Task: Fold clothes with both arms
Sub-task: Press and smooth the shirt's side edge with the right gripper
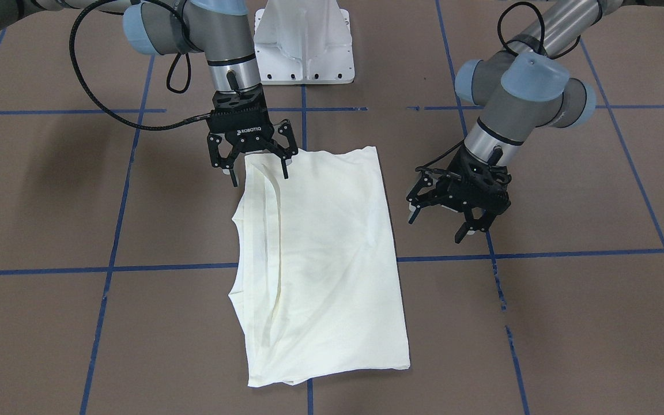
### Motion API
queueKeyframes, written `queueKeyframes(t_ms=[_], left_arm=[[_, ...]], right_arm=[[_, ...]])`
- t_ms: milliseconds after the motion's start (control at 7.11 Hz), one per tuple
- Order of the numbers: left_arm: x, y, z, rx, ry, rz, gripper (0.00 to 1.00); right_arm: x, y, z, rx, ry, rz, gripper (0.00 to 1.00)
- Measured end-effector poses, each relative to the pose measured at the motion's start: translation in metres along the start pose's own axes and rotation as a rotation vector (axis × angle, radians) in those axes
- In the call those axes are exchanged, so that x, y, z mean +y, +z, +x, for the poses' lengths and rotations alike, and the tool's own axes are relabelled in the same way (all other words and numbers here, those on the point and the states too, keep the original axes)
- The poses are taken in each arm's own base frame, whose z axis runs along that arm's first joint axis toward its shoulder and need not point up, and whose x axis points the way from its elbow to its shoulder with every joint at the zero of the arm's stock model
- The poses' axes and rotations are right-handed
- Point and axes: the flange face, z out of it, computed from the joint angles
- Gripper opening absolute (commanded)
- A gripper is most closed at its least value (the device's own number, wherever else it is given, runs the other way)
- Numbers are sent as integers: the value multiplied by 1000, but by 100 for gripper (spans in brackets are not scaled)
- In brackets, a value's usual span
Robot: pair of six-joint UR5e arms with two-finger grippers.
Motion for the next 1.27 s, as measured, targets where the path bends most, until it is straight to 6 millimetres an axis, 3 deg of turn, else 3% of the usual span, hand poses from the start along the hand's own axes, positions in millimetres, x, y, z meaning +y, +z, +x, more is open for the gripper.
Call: queueKeyframes(t_ms=[141, 281, 422, 844, 1125, 1266], left_arm=[[2, -20, 4, -57, 49, -61, 100], [5, -37, 9, -85, 72, -97, 100], [6, -45, 12, -92, 80, -110, 100], [7, -50, 15, -90, 85, -113, 100], [7, -50, 15, -88, 85, -113, 100], [7, -50, 16, -88, 85, -113, 100]], right_arm=[[1, 3, 1, 21, -67, -13, 100], [4, 7, 2, 31, -170, -43, 86], [11, 11, 3, 31, -283, -94, 82], [47, 34, -5, 16, -426, -219, 67], [66, 42, -11, 17, -443, -251, 46], [72, 46, -12, 19, -450, -261, 46]])
